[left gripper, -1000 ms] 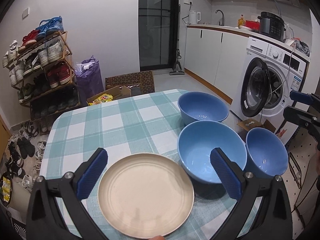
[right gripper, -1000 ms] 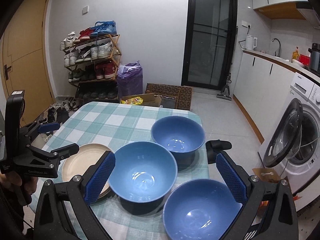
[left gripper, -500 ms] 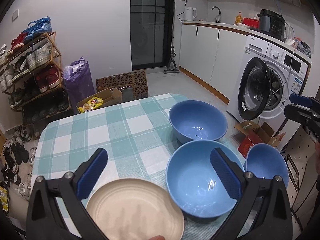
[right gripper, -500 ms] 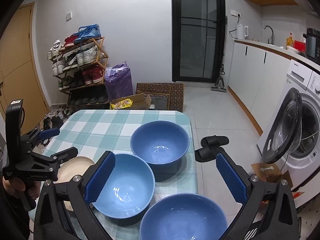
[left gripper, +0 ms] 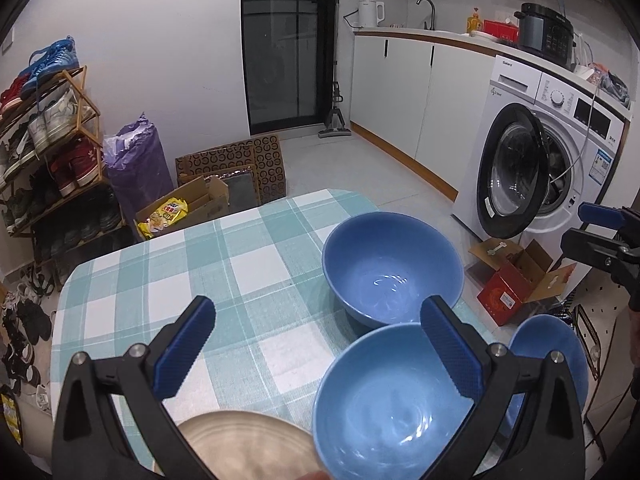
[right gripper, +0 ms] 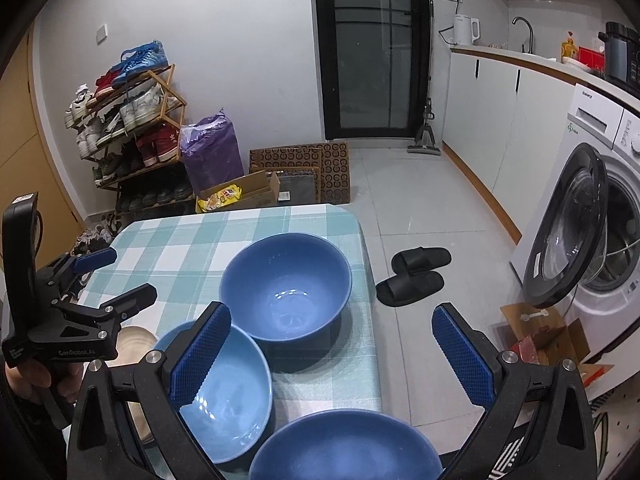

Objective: Organize plates and bowls
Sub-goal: 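Move both tools toward the blue bowls beside the plates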

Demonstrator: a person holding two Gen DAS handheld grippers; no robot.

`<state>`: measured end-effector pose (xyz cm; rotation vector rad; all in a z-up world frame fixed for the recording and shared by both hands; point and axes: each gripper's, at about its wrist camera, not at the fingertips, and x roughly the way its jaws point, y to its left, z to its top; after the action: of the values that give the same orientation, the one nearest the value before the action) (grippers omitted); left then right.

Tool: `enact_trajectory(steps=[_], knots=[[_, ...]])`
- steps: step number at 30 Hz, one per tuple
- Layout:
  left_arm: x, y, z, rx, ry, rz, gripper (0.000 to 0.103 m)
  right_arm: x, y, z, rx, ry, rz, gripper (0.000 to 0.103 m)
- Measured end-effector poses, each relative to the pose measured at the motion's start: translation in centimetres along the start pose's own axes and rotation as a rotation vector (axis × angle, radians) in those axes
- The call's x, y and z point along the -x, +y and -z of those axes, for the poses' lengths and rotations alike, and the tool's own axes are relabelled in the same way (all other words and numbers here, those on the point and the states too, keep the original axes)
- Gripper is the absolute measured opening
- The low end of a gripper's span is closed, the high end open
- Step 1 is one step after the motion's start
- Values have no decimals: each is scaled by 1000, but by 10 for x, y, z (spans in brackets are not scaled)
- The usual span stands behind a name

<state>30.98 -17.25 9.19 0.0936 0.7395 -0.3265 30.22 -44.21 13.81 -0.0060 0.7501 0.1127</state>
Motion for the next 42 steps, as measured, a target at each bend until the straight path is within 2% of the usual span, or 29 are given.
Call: enact_trajectory(steps=[4,15,27,42], knots=[[-16,0,-7,-8,22,-16,103,-19,-7,-6,-26,33,-26,102],[-65,3,-20,-1,84,-22,103,-73,-23,-15,-70,130,-18,102],[-106,9,-25,8,138,-22,103,-130,-33,-20,-84,192,5,102],[-144,10,-22,-1,201,-19,103,-179,-37,-17,-82,265,17,102]])
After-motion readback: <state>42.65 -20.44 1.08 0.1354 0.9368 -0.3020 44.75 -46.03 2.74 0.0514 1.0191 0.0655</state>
